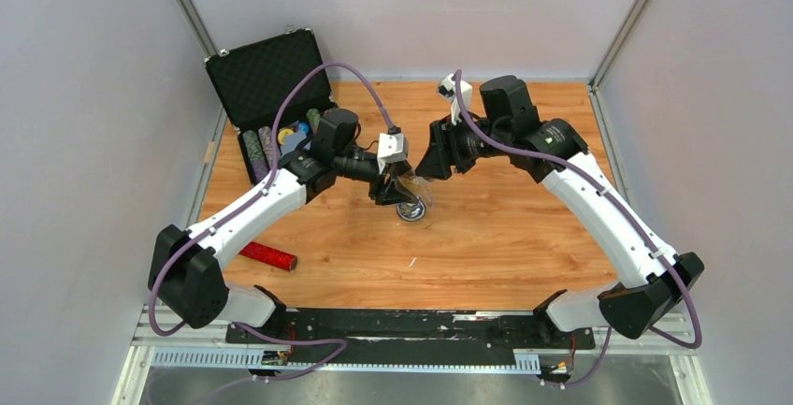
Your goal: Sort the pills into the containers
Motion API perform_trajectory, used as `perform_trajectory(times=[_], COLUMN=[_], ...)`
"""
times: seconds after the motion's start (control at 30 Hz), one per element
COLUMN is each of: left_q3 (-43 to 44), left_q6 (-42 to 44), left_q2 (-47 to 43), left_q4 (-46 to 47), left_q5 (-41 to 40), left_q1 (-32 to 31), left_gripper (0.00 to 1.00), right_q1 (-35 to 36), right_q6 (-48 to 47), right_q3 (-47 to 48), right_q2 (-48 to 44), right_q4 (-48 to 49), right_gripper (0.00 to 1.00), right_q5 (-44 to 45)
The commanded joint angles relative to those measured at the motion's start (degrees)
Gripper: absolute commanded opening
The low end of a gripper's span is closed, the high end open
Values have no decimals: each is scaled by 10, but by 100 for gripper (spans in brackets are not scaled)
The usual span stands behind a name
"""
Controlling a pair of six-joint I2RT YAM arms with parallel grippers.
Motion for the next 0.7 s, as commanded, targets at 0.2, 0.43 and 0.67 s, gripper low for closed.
perform_trajectory(times=[0.2, 0.43, 0.67], left_q3=[29, 28, 24], left_q6=[4, 4, 9], left_q2=[-5, -5, -4], left_q4=[26, 27, 32], left_q5=[15, 15, -10], left_q1=[-1, -2, -1], left_gripper=[6, 6, 3], right_q1=[0, 0, 1], right_q6=[5, 5, 83], right_q3=[-15, -17, 4], right_q2=[-1, 4, 17], right_q4=[11, 4, 5], right_gripper=[65, 50, 3], right_q5=[0, -2, 14])
